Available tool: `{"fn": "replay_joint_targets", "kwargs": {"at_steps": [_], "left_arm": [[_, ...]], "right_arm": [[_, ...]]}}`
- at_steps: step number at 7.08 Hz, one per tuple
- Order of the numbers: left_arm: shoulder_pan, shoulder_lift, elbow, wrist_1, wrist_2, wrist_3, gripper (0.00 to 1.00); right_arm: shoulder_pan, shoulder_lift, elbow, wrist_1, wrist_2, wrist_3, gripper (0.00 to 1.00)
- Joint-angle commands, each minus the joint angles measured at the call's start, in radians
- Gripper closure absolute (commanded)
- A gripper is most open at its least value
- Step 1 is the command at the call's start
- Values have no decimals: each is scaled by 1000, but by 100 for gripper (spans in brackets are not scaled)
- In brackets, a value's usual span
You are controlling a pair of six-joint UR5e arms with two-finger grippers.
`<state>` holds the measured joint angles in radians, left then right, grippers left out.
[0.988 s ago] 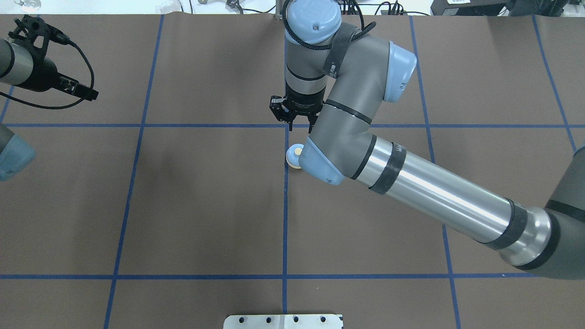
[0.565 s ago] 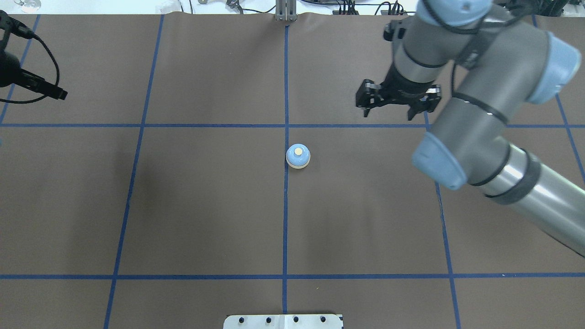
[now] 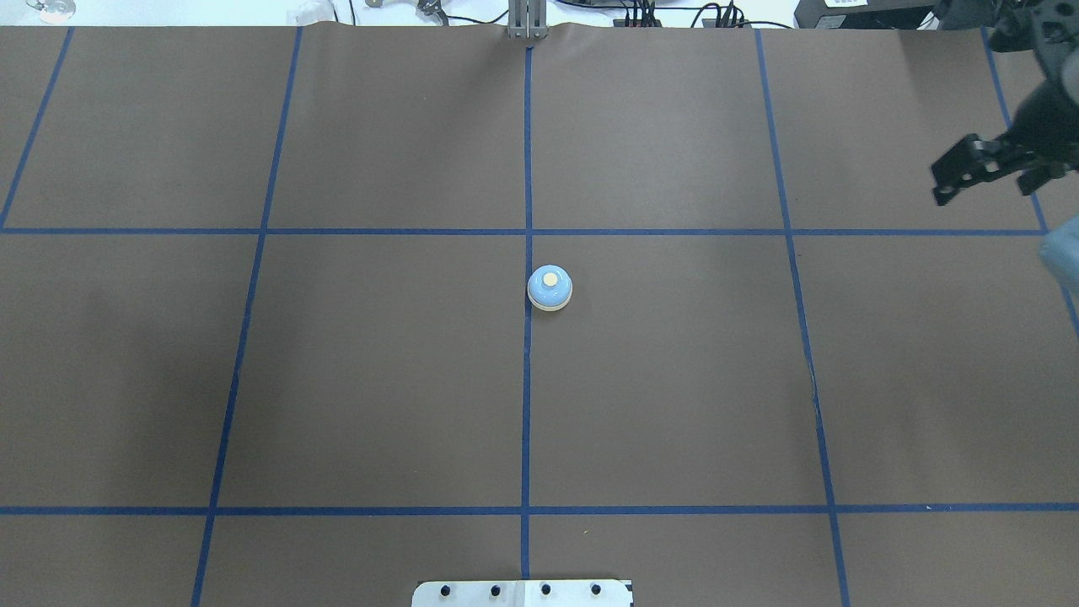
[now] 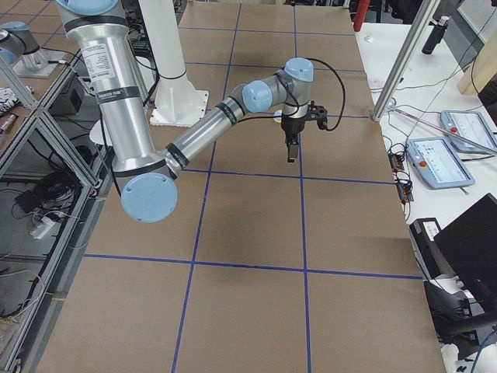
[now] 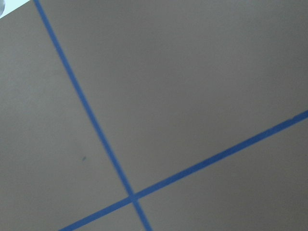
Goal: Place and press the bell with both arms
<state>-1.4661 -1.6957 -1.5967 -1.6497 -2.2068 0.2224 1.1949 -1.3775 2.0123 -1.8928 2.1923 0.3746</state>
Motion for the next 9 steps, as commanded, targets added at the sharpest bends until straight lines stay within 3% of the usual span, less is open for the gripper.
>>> {"fn": "replay_joint_targets", "kwargs": {"at_steps": [1,3,7,9], "left_arm": [[-63,28,-2,105,-10,48,0],[-63,54,-8,103,-60,-23,0],[-68,97,-38,93,-62,-15,0],[-68,111,-40,90,-62,-14,0]], "right_arm": [[194,-174,-44,11,70,-383,0],[334,-228,-160,11,108,-503,0],[350,-255,-231,21,110,-503,0],[360,-282,-253,110,115,-500,0]]}}
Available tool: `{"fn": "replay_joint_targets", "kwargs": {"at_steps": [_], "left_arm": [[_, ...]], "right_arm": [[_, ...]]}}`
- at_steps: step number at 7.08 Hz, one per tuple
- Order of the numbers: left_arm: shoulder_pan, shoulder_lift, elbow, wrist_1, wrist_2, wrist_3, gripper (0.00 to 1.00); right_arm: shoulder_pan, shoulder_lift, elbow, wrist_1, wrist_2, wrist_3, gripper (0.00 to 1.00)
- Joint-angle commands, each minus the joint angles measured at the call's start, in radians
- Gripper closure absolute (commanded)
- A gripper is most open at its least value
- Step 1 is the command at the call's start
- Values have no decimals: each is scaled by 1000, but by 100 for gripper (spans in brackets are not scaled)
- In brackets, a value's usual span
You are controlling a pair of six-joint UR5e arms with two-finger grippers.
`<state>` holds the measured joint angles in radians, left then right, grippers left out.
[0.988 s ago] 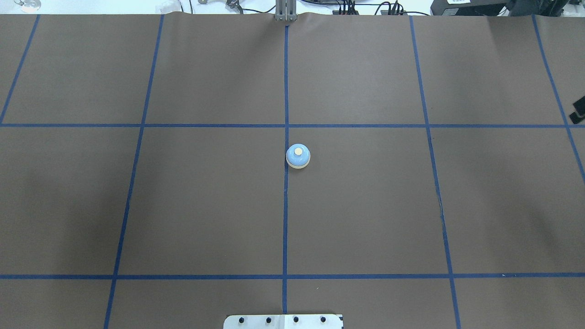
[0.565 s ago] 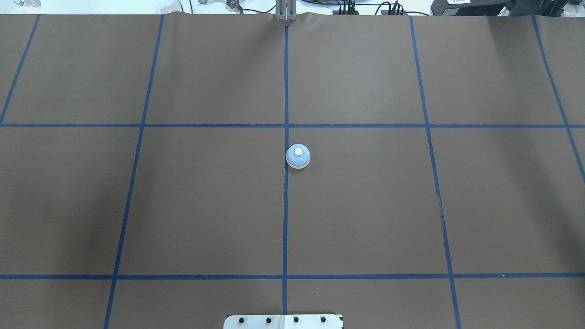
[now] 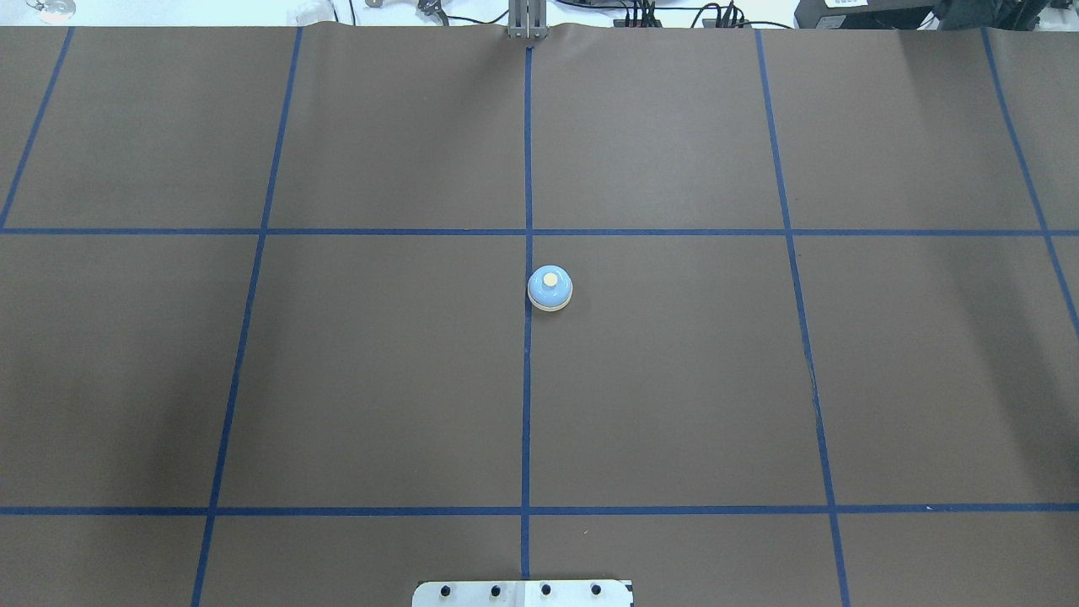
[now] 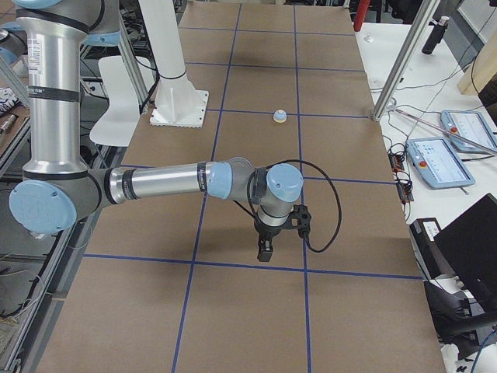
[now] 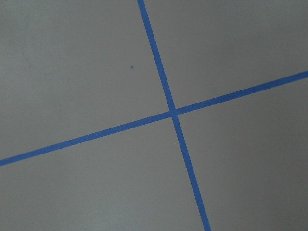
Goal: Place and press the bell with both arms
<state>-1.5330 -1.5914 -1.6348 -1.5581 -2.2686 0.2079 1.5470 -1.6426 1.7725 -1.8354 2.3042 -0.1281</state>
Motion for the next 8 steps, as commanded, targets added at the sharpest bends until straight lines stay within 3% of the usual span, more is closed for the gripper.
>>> {"fn": "replay_joint_targets", "kwargs": {"at_steps": [1,8], "left_arm": [[-1,7,-2,-2,0,2,0],[-38,50,-27,-11,-22,25,0]], "right_arm": [[9,-22,-13,74,3,5,0],[18,-20,-11,74,31,10,0]]}}
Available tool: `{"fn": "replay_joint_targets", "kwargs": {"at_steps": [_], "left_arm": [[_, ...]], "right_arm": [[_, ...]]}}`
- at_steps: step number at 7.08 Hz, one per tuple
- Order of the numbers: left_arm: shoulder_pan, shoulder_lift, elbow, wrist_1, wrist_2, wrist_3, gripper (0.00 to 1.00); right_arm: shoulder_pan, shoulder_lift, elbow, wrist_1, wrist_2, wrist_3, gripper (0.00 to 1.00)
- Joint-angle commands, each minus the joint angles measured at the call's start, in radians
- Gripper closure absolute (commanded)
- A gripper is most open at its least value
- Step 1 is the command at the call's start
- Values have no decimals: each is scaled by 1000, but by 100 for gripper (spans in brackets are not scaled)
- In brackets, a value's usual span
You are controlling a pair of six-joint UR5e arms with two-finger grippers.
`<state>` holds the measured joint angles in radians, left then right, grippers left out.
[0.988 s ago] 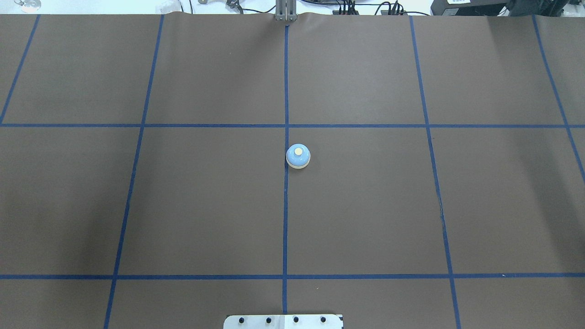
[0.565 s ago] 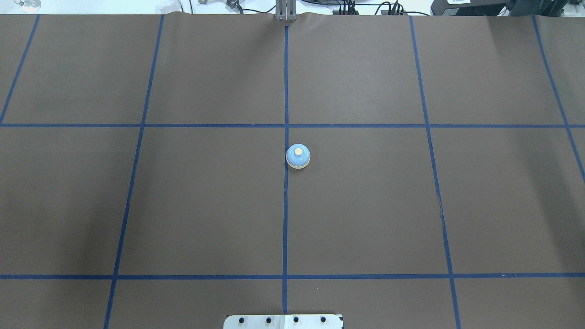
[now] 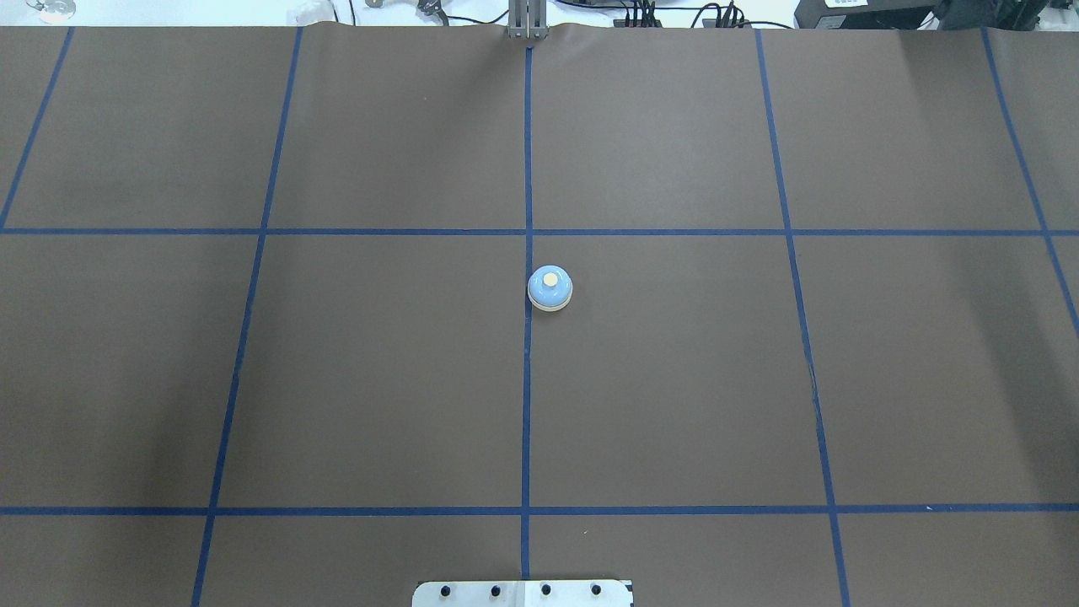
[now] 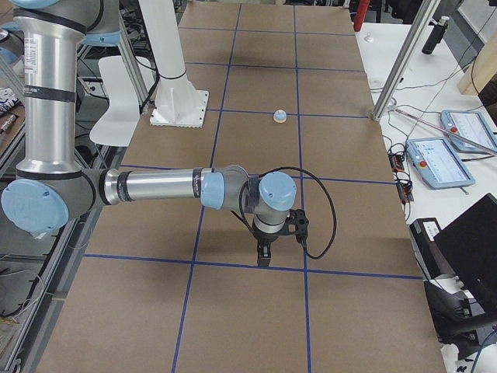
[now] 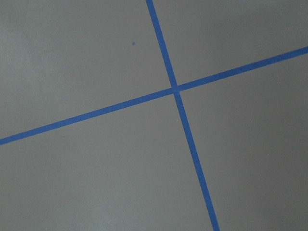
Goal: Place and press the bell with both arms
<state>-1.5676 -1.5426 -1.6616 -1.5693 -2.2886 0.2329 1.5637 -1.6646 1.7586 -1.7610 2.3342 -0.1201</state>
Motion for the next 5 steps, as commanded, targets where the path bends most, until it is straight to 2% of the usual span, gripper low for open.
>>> {"fn": "replay_joint_targets", "kwargs": {"at_steps": [1,5], "left_arm": [[-5,1,-1,2,-2,0,0],[-8,1,0,2,-2,0,0]], "right_arm": [[1,2,-1,0,1,2,0],[1,0,-10,0,1,-1,0]]}}
